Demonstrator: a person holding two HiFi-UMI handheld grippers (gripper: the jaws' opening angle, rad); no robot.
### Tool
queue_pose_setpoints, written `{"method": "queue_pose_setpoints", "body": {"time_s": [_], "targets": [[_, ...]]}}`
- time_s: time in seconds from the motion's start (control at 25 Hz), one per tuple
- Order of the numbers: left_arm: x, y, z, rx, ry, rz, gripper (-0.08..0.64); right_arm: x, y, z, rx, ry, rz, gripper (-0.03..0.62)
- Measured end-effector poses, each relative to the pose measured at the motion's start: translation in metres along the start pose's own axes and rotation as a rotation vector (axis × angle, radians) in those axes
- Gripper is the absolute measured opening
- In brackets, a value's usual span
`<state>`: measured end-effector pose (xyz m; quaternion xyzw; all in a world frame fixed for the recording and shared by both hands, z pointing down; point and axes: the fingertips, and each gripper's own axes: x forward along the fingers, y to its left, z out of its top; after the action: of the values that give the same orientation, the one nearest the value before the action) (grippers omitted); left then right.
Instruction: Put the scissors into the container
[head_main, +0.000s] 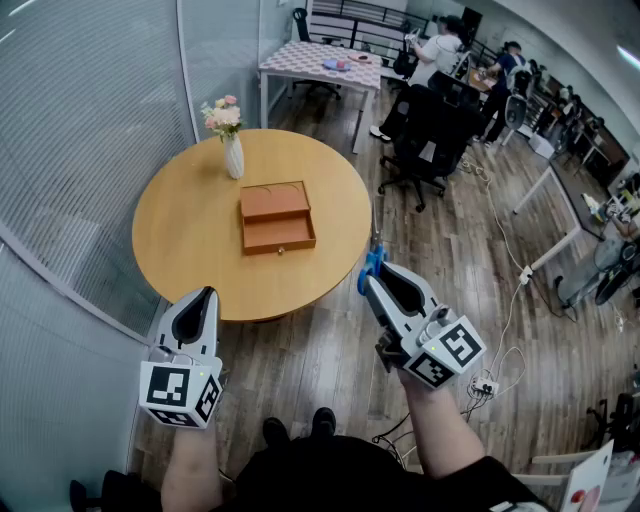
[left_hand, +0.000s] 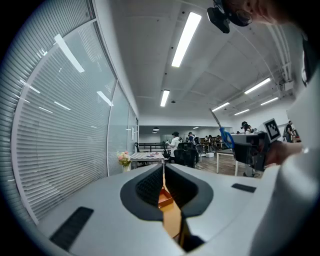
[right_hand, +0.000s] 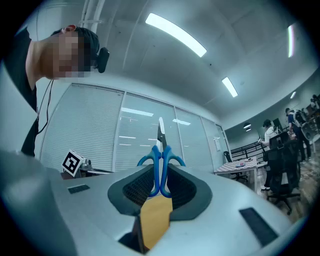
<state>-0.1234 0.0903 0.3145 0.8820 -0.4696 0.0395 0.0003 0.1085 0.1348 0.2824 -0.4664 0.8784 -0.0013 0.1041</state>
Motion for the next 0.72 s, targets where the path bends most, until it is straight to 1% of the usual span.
{"method": "queue_pose_setpoints", "body": {"time_s": [0.24,0.4,0.6,0.72], "targets": [[-0.008,0.005,0.000,-0.003,0.007,0.023,0.021,-0.004,0.004,0.003,0.005,-0.003,0.008,0.097],[-0.004,-0.001,-0.004,-0.002,0.017,0.012,0.021,-0.007,-0.001,0.002,0.014,-0.007,0.003,0.097],[0.007,-0.009,-0.008,-0.005,0.023,0.002,0.021,-0.014,-0.001,0.002,0.000,-0.013,0.042,0.097],[0.012,-0.023,-0.011,-0.001,0.030,-0.008,0.021,-0.026,-0.010,0.005,0.027,-0.030,0.045,0.097]]}}
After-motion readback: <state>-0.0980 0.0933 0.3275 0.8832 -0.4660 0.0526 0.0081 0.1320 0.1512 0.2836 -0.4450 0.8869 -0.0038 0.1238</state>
